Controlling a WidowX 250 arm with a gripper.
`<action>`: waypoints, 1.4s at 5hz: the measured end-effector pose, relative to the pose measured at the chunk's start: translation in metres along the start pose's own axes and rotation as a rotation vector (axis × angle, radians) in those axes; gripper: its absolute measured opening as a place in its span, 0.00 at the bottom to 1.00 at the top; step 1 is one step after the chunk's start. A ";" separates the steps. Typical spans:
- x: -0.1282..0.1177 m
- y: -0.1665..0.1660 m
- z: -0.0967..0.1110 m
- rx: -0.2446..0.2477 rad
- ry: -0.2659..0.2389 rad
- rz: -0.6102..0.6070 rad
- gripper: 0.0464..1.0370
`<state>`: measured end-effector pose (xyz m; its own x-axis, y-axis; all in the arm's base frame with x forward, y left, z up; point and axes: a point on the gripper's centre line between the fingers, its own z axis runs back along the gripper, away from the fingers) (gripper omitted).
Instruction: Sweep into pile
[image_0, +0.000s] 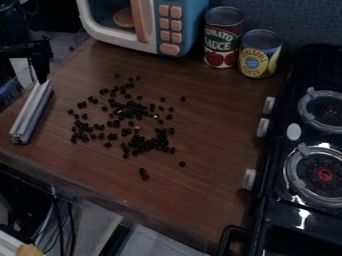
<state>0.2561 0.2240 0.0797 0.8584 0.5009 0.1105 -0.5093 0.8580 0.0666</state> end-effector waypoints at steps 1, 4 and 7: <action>-0.003 -0.002 -0.010 -0.005 0.029 0.006 0.96; 0.001 0.004 -0.046 0.005 0.061 0.026 0.96; 0.006 0.009 -0.054 0.022 0.027 0.010 0.96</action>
<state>0.2600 0.2408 0.0269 0.8542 0.5130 0.0848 -0.5192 0.8501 0.0878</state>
